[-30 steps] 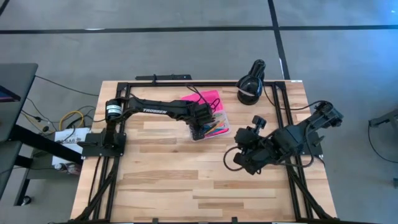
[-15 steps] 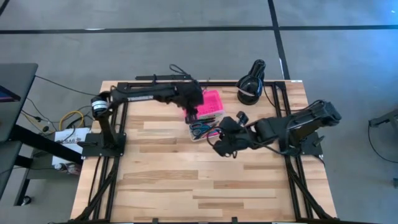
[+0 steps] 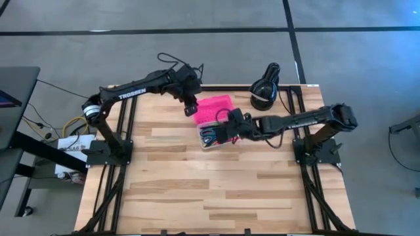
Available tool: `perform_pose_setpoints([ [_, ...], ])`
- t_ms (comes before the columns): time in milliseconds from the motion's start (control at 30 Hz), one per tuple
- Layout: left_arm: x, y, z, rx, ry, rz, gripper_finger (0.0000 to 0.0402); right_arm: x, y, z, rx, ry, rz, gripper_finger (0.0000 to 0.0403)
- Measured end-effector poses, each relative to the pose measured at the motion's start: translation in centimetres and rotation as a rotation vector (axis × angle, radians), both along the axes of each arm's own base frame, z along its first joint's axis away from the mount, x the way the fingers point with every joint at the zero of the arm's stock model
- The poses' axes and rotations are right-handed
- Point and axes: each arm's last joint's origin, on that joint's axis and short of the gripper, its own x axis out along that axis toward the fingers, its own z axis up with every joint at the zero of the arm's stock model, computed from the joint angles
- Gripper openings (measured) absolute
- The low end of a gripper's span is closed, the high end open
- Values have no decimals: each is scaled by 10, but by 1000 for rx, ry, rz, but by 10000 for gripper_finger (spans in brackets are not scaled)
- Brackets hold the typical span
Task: Pick & place school supplies into a supply box
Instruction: Close the pink supply box
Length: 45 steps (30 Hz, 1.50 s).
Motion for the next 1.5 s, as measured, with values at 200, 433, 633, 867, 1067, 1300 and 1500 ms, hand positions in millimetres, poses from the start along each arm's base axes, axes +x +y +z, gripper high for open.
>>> perform_pose_setpoints([
  [200, -1, -8, 3, -17, 6, -5, 114, 13, -47, -19, 101, -11, -6, 92],
  [433, -1, -24, 1, -64, 76, -20, 114, 38, -83, -48, 221, 26, 39, 92],
  [633, -4, -40, 12, -39, 64, -23, 114, 55, -95, -64, 226, 112, 50, 92],
  [867, -22, -56, 40, 48, 22, 16, 114, 69, -109, -80, 238, 246, 63, 92],
  [1067, -45, -68, 67, 126, -45, 67, 114, 76, -111, -74, 212, 234, 58, 92],
  [1300, -68, -77, 89, 198, -99, 118, 114, 73, -110, -76, 202, 269, 9, 92],
  [1500, -78, -79, 97, 225, -127, 139, 114, 71, -103, -77, 192, 311, 3, 92],
])
